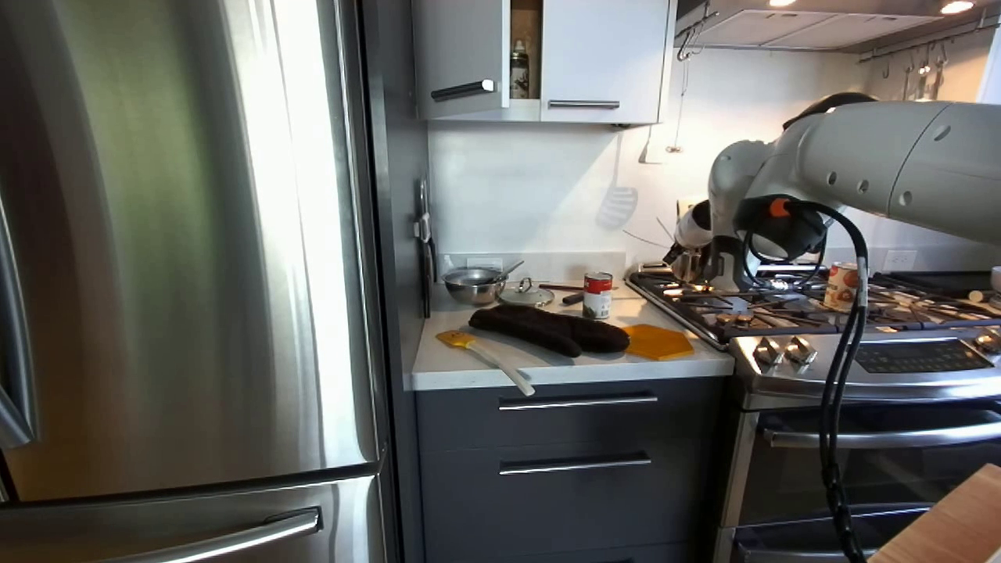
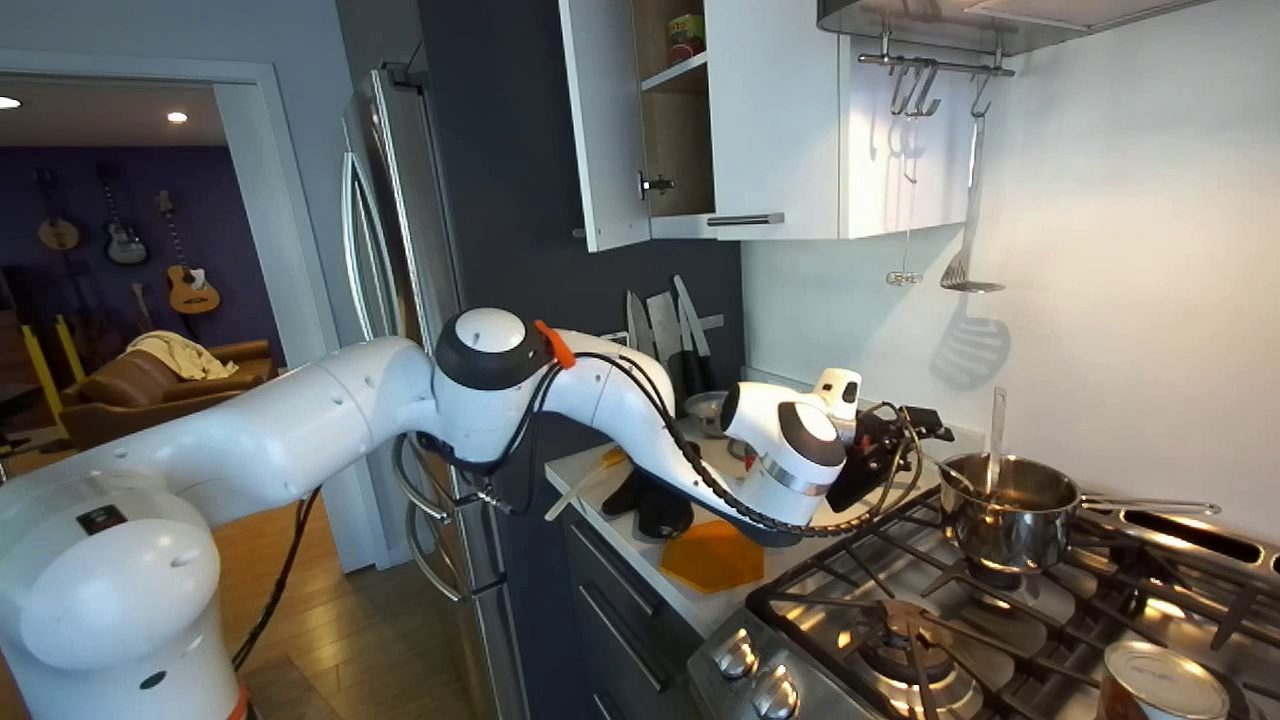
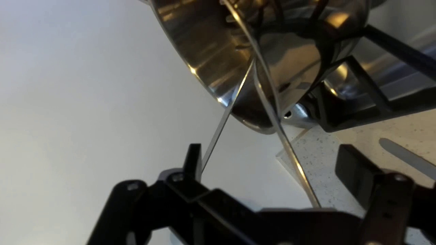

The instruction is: Put the pasta spoon in the pot

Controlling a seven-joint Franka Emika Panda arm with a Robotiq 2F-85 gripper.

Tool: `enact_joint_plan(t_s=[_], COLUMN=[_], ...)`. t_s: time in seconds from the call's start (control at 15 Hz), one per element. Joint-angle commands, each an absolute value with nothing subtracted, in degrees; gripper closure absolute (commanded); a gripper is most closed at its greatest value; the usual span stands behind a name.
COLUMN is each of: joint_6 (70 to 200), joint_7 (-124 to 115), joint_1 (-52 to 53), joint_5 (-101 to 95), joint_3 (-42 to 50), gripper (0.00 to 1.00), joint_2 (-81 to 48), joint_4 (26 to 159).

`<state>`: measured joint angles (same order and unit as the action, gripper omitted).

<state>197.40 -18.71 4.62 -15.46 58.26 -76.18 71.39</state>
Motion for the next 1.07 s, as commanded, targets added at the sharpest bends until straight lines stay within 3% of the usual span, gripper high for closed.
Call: enact_joint_plan(t_s=[0.0,0.2,0.67,1.0], joint_6=[195.74,194.78,188.79,176.59], joint_7=[-16.84,-16.22,-13.31,-1.41], joint_1=[1.92,-0.38,-14.83,-31.4], joint_5=[-23.65,-31.1,-59.71,-56.68], joint_3=[51.33,45.67,19.23,0.03], gripper=[0.0,0.0,0.0,0.0], joint_2=[-70.03,-64.45,-41.63,-28.65], joint_4=[73.03,75.35,92.44,106.0])
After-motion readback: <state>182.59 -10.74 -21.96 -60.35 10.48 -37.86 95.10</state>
